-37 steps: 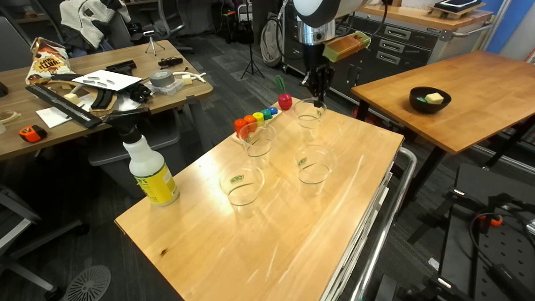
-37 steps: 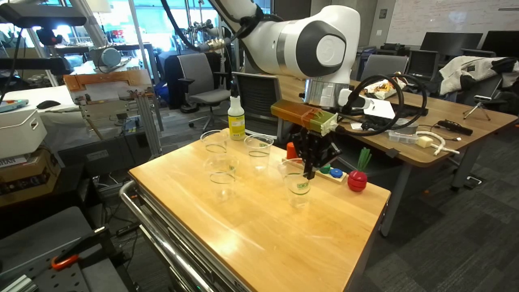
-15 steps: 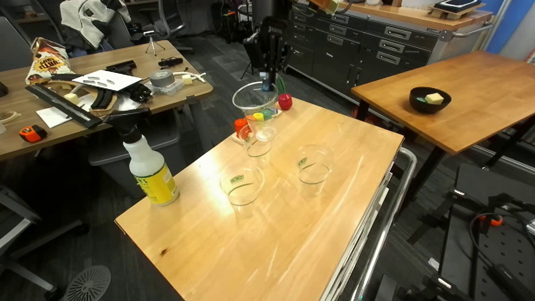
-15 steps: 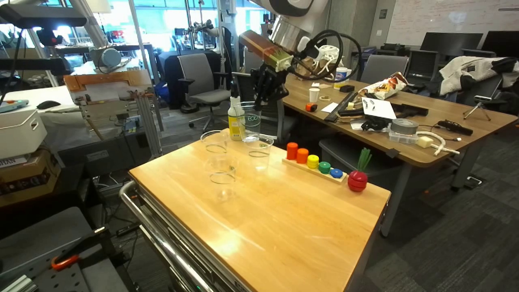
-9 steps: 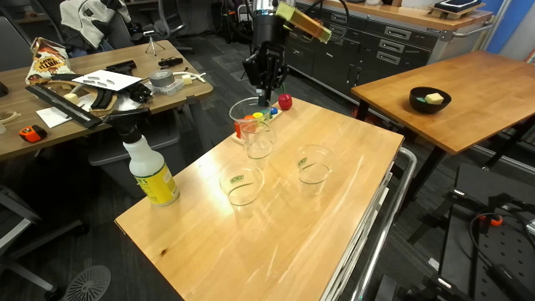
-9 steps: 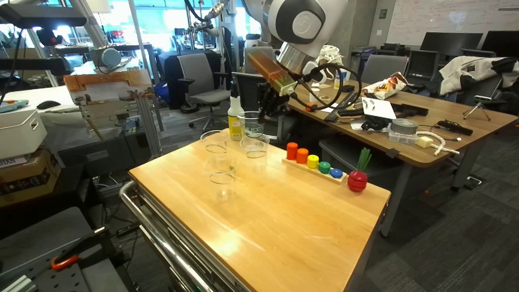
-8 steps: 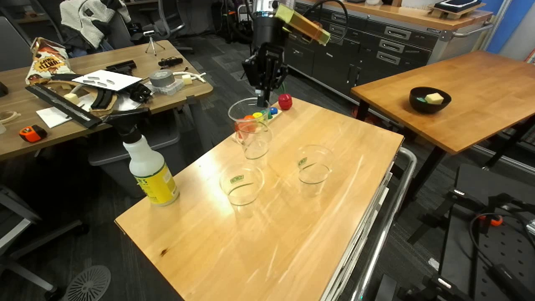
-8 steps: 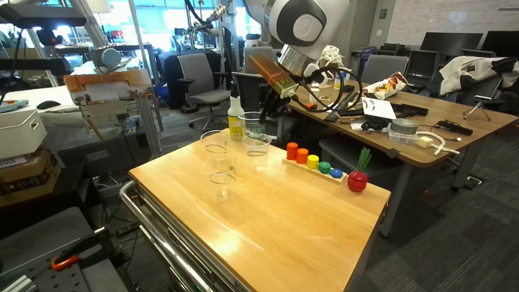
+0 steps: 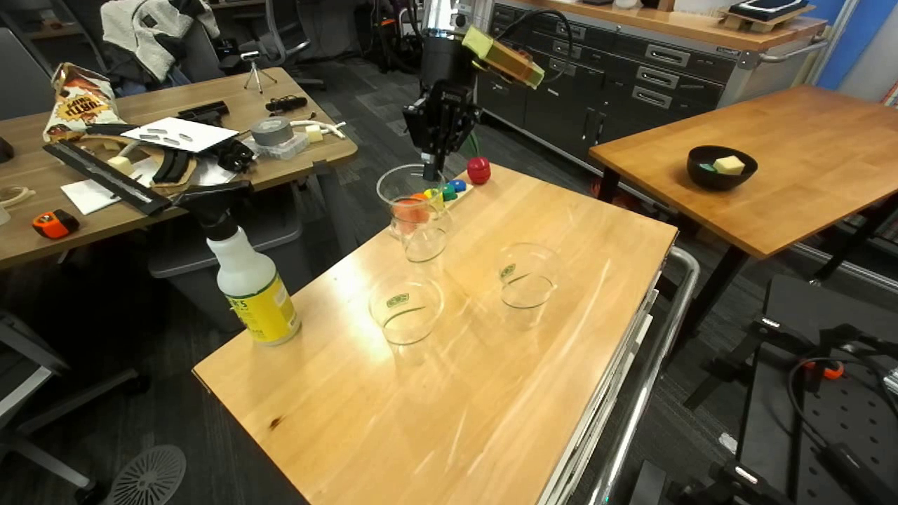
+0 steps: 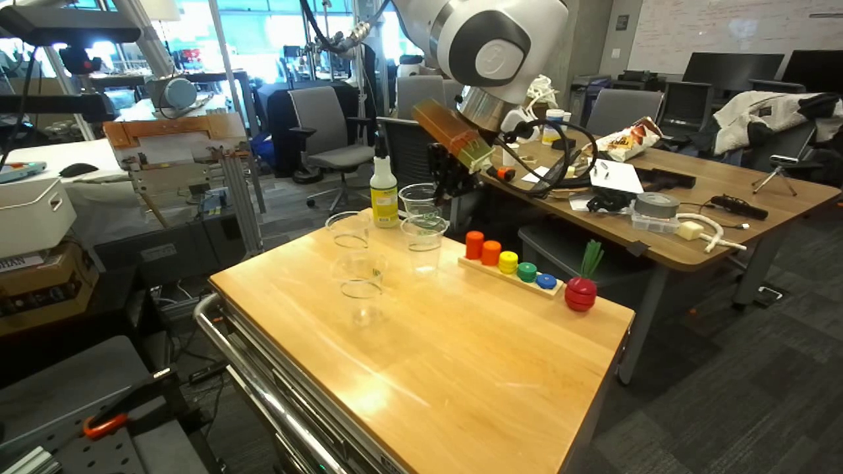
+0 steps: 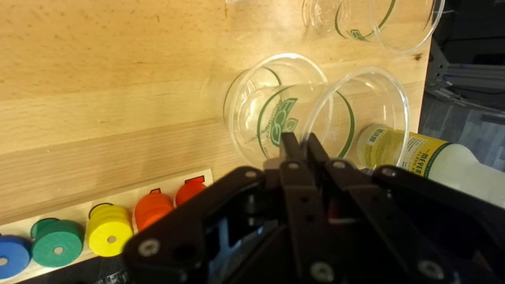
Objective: Stack the cups from right to left
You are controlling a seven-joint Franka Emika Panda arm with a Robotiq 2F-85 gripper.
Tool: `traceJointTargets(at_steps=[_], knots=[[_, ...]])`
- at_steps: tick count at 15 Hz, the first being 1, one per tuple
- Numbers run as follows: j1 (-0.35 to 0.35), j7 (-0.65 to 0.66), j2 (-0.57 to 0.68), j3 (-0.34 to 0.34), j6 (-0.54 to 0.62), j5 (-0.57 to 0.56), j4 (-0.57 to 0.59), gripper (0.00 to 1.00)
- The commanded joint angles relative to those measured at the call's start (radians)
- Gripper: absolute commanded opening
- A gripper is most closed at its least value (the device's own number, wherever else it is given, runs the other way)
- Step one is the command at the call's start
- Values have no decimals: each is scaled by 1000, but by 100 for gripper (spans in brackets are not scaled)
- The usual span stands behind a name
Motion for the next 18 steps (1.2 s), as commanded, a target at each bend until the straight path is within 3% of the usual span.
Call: traceJointTargets(at_steps=[1, 6, 9, 13, 18], knots=[[-14, -99, -48, 19, 35, -16, -58, 39], [-2, -144, -64, 1, 76, -82, -90, 77], [49, -94, -61, -40, 151, -235, -118, 99], [117, 73, -44, -85, 218, -419, -133, 100], [139, 173, -44, -62, 142, -429, -101, 100]])
